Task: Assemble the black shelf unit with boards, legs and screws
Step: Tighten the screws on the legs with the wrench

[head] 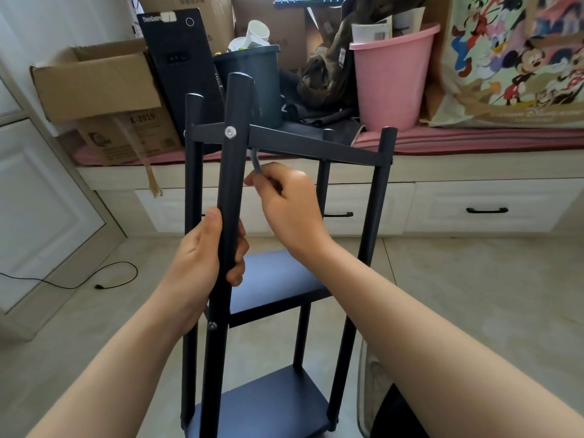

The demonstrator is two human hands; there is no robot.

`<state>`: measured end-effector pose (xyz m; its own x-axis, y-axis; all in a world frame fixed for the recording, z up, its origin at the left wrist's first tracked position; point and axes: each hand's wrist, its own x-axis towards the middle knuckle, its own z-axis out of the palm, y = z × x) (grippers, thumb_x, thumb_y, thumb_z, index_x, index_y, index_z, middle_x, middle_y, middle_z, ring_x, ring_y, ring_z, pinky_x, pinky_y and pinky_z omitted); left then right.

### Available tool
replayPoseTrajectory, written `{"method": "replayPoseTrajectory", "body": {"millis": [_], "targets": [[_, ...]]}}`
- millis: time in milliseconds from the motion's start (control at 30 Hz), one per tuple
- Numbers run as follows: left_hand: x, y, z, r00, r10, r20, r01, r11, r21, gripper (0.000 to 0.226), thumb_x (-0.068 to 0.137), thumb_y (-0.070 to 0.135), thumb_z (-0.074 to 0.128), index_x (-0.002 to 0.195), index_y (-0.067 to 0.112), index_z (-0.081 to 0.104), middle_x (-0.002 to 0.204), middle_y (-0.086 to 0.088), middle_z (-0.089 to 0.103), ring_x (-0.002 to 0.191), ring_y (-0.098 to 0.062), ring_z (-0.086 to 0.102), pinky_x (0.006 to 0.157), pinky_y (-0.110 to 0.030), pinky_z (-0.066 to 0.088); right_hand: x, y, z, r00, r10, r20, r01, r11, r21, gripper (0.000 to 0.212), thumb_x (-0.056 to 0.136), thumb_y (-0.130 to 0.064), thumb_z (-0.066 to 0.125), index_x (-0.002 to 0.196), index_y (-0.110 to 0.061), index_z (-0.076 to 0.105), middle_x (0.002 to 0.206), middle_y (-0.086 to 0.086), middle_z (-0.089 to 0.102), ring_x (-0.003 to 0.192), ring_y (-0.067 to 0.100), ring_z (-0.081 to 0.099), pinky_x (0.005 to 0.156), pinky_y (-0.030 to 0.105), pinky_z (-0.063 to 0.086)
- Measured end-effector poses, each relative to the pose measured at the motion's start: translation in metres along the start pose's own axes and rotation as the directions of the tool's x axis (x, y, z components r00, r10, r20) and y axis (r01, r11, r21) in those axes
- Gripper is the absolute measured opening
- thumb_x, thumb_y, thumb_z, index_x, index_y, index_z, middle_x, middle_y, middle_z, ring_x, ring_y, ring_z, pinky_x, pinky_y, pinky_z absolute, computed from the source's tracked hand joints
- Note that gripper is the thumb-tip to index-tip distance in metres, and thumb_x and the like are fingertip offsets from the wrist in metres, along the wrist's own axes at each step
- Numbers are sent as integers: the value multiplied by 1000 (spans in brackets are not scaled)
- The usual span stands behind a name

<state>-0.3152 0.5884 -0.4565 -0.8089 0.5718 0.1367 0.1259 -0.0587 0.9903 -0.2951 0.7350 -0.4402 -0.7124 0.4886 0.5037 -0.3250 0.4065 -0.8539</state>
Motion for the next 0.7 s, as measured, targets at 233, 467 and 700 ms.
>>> {"method": "replayPoseTrajectory", "body": {"millis": [233,467,700], "targets": [[0,-1,-6,1000,-21,12,21,1000,-12,59,88,71,36,89,15,55,66,-3,48,46,-14,40,46,-24,38,-3,-8,-10,999,-53,-3,52,993,-103,19,97,-7,55,94,-6,74,59,-6,55,55,9,50,52,15,37],[-1,0,-5,999,-27,28,27,1000,-13,59,88,70,36,91,14,53,66,-3,47,47,-14,40,46,-24,39,-1,-12,-8,991,-134,-28,127,974,-189,18,95,-11,61,87,-6,76,67,1,70,58,4,57,62,7,37],[-2,1,-1,999,-35,34,36,999,-6,60,86,70,35,90,13,51,64,-2,47,46,-14,39,46,-24,38,1,-11,-3,989,-140,-49,133,982,-134,17,95,-11,62,89,-6,78,70,1,72,68,13,65,69,22,48]]}}
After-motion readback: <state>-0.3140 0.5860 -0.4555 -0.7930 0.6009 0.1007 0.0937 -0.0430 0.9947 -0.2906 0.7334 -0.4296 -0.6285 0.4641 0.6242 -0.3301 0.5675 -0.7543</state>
